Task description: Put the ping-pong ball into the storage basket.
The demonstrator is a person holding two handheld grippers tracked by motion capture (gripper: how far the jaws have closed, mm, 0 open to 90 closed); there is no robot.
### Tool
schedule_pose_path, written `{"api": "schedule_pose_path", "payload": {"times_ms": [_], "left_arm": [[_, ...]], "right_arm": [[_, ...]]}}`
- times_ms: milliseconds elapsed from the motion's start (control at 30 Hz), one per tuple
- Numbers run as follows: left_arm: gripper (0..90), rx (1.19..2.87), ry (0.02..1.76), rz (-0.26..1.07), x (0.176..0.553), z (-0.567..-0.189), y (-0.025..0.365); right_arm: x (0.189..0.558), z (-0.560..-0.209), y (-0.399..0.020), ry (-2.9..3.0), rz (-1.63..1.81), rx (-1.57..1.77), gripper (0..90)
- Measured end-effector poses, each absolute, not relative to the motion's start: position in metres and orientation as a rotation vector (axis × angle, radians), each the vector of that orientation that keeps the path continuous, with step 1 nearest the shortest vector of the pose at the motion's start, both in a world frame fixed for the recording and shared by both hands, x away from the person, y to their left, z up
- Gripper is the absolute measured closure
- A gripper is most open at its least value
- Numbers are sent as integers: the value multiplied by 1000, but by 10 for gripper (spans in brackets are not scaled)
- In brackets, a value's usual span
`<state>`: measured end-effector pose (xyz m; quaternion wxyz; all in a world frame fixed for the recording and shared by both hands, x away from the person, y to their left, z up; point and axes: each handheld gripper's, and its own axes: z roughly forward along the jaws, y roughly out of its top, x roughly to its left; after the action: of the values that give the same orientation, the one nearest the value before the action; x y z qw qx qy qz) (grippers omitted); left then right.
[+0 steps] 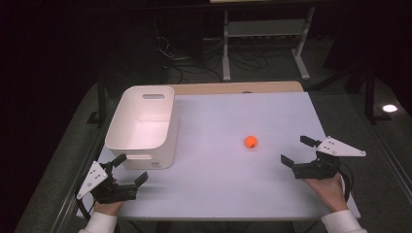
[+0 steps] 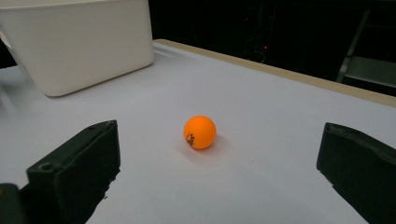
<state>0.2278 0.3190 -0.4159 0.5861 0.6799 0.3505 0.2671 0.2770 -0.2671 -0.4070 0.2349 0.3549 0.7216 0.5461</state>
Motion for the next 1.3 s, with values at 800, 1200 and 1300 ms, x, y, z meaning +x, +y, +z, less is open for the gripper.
{"api": "schedule_pose_path", "payload": {"times_ms": [800,1200,1300], "left_arm": [[0,1596,800,619,227,-416,317],[0,1595,796,612,227,-416,316],[0,1587,800,610,228,-416,316]], "right_arm": [[279,-401,-263,2045,1481,1009,0],[289,-396,-256,2132,1408,998,0],[291,-395,-255,2145,1406,1000,0]]}}
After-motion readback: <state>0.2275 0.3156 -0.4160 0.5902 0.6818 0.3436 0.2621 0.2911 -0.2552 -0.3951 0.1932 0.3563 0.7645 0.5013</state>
